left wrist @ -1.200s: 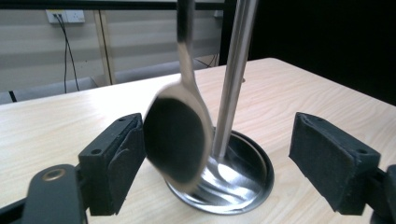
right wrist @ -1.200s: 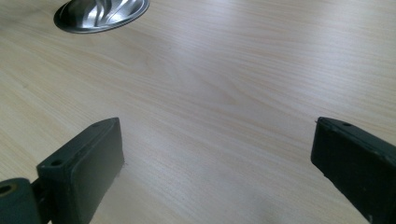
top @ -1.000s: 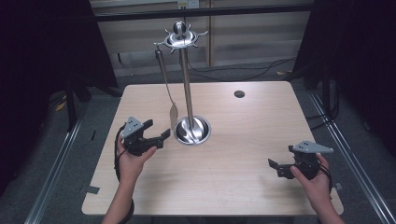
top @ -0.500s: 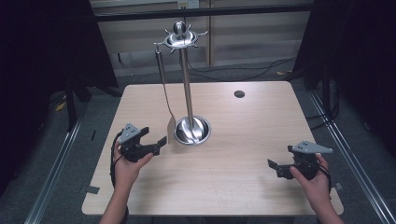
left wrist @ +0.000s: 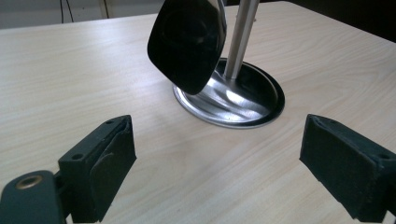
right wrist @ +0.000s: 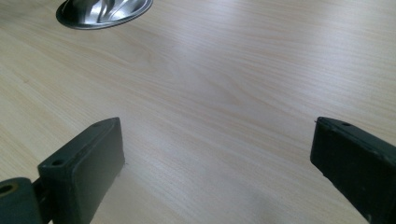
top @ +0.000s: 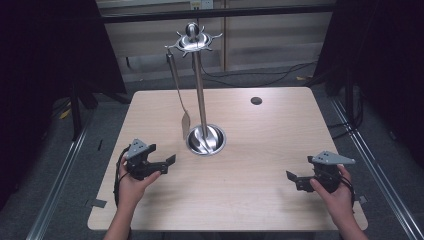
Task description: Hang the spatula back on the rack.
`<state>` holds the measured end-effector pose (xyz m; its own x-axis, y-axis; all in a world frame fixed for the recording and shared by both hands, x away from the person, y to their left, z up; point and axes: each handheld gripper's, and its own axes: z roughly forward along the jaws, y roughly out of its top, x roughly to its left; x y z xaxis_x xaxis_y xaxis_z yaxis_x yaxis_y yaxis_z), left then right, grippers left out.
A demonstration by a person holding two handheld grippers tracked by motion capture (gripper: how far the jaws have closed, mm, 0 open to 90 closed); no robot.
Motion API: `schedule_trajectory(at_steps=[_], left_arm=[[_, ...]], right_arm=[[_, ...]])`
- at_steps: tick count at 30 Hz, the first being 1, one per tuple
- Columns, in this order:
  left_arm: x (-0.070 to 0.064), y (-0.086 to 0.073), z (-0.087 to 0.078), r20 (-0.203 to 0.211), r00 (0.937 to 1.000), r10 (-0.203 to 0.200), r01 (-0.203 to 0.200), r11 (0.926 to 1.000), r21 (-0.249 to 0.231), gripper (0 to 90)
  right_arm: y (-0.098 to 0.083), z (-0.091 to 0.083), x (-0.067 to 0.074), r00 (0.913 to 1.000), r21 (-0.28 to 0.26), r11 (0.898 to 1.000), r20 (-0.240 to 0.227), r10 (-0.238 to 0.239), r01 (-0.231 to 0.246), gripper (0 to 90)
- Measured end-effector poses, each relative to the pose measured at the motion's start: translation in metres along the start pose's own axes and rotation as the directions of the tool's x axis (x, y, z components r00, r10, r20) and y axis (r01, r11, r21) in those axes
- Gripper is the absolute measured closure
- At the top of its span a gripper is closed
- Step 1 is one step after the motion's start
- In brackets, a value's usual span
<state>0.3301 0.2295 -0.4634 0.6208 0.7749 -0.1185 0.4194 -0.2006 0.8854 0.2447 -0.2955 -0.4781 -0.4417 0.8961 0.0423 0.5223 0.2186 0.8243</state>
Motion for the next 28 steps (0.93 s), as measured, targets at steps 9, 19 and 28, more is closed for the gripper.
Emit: schedule_trajectory(at_steps=[9, 19, 28], left_arm=[[0.001, -0.011, -0.003, 0.012, 0.9995, -0.029, 0.029, 0.9994, 0.021, 9.2], [0.006, -0.022, -0.005, -0.003, 0.9993, -0.037, 0.037, 0.9969, 0.069, 9.0], [0.008, -0.02, -0.003, -0.002, 0.999, -0.045, 0.045, 0.9969, 0.065, 9.0]], right_arm=[[0.0, 0.001, 0.003, 0.9999, 0.004, 1.0, -0.01, -0.008, 0.008, 2.8], [-0.003, -0.001, -0.002, 0.9999, 0.005, 1.0, 0.003, -0.014, 0.014, 2.8], [-0.004, -0.002, -0.005, 0.9999, 0.003, 1.0, 0.011, -0.003, 0.003, 2.8]])
